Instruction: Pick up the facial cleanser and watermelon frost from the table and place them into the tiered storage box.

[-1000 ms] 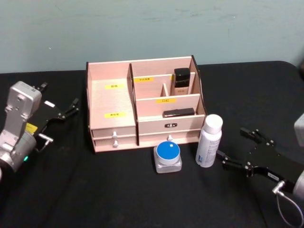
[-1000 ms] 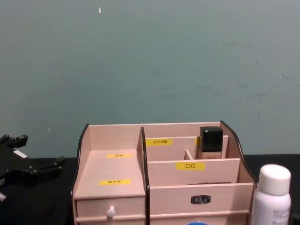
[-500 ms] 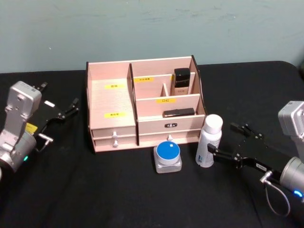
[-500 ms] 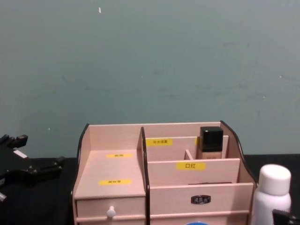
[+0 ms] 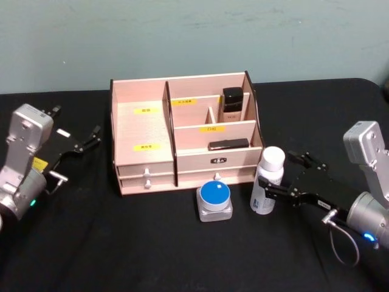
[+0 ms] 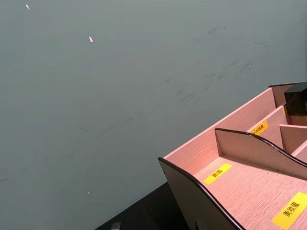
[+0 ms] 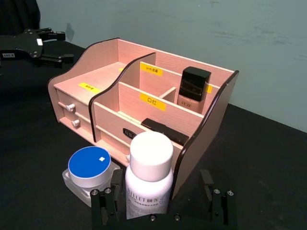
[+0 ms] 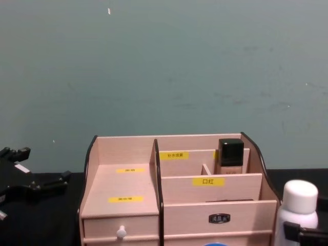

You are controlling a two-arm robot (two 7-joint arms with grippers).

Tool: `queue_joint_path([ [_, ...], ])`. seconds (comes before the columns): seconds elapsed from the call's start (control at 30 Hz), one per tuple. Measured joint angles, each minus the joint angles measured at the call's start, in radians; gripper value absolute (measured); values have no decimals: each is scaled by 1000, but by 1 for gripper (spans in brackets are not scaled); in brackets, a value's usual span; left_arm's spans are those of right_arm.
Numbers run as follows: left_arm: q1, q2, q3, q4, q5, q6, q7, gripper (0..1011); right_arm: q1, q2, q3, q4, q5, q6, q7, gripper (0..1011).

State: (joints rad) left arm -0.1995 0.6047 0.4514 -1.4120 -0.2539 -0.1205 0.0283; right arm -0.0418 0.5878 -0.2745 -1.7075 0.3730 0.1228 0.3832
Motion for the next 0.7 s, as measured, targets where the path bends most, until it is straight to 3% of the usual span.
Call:
queue_joint_path([
  [0.7,0,0,0,0,0,0,0,1010,63,-44,-26,74,-22,6,26,1002],
])
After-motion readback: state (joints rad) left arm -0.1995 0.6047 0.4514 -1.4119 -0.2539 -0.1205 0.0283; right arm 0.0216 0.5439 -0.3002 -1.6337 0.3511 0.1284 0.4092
